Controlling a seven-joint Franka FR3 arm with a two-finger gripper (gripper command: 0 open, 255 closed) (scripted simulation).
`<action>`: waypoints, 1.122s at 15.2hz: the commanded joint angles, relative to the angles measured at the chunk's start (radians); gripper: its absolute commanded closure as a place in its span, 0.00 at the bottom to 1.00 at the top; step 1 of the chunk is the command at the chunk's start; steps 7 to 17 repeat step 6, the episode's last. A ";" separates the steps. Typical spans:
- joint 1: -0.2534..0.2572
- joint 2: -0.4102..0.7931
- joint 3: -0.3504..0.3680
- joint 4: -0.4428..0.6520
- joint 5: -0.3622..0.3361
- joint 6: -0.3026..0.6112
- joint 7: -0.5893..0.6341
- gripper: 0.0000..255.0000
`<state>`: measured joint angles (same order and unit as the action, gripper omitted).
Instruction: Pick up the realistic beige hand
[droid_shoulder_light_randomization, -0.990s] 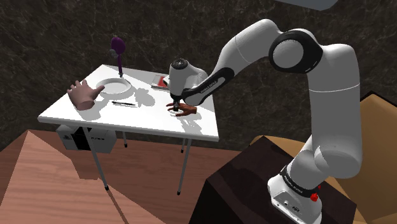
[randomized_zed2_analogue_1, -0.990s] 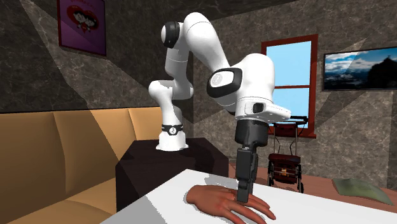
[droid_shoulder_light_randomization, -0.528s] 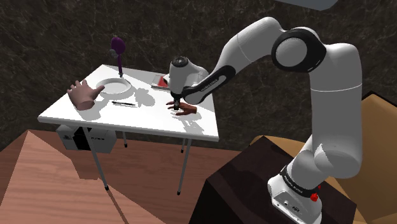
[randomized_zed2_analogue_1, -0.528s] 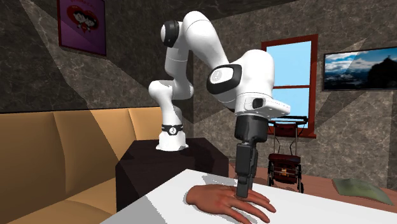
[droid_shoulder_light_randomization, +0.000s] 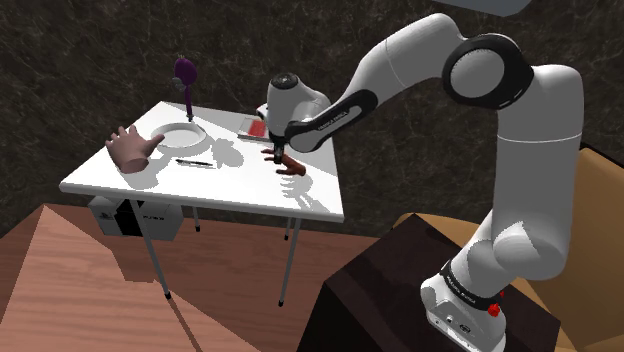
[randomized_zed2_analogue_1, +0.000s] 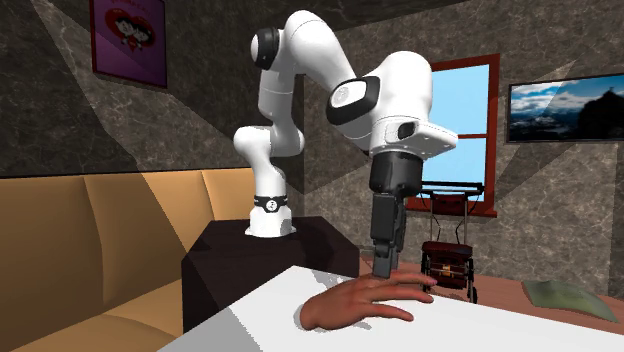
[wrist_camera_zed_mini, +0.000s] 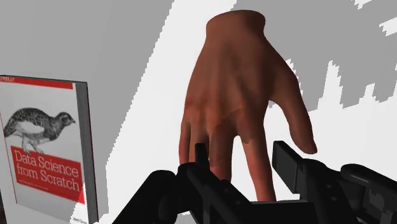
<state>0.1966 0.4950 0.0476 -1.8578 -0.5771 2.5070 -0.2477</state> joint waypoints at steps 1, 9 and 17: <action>-0.004 -0.017 0.005 0.000 0.010 -0.016 -0.013 1.00; -0.009 -0.044 0.014 0.003 0.026 -0.044 -0.033 1.00; -0.009 -0.044 0.014 0.003 0.026 -0.044 -0.033 1.00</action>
